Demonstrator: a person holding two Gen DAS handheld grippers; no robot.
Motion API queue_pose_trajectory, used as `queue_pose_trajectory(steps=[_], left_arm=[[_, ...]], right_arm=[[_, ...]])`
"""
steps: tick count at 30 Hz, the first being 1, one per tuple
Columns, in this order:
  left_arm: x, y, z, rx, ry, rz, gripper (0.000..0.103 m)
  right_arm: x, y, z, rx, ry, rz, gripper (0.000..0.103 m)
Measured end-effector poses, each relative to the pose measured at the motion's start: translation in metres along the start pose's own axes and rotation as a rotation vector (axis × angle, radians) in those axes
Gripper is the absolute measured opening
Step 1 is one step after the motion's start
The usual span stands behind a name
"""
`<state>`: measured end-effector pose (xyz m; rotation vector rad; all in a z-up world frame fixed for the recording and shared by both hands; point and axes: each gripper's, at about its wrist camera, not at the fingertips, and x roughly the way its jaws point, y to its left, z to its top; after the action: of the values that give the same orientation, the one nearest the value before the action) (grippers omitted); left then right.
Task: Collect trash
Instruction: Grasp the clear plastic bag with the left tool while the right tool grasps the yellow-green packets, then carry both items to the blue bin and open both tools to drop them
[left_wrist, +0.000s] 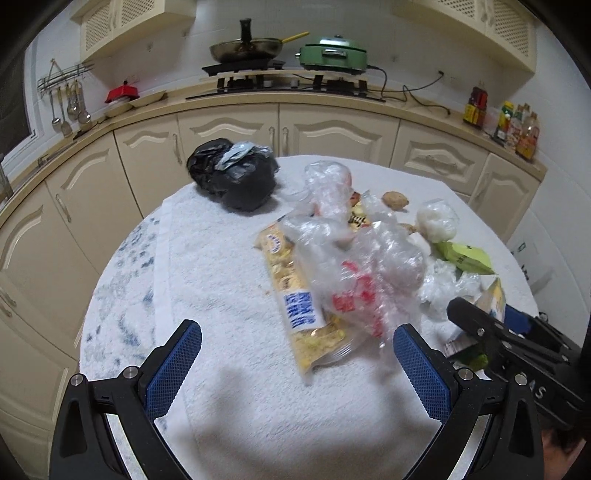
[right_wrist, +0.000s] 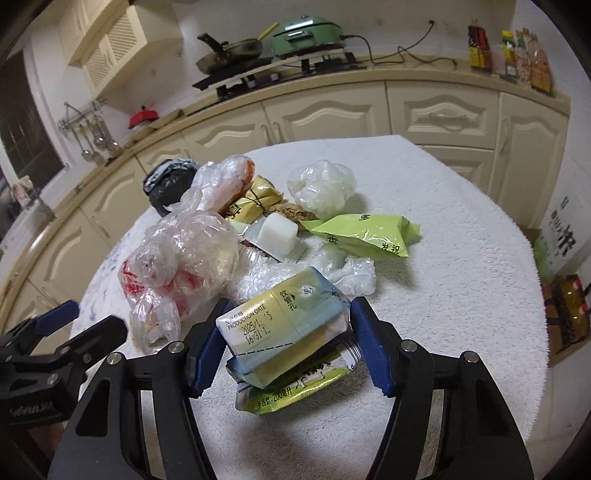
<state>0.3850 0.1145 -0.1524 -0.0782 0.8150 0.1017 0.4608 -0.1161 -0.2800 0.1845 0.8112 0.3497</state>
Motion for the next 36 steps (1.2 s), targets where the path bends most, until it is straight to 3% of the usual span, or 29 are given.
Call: queue_pose_trajectory(steps=[3,8,12,15,18,28,36], left_arm=[[0.014,-0.015,0.009,0.029,0.005,-0.030,0.102],[0.033,-0.038,0.031,0.097,-0.006,-0.009,0.101],[0.054,-0.050,0.042,0.126,0.023,0.026,0.071],[0.064,-0.051,0.044,0.134,0.035,0.007,0.047],[0.054,-0.049,0.043,0.140,0.007,0.006,0.036],[-0.031,-0.035,0.020,0.078,-0.123,-0.107,0.033],[-0.060,-0.111,0.008,0.195,-0.139,-0.189,0.033]], right_arm=[[-0.011,-0.013,-0.001,0.026,-0.027,0.008,0.058],[-0.025,-0.039,-0.003,0.081,-0.056,-0.002,0.058],[-0.029,-0.048,-0.006,0.108,-0.058,0.028,0.058],[-0.031,-0.046,-0.005,0.100,-0.060,0.030,0.058],[-0.032,-0.047,-0.006,0.101,-0.062,0.035,0.058],[-0.069,-0.048,-0.012,0.095,-0.120,0.055,0.057],[-0.116,-0.080,-0.019,0.128,-0.184,0.035,0.056]])
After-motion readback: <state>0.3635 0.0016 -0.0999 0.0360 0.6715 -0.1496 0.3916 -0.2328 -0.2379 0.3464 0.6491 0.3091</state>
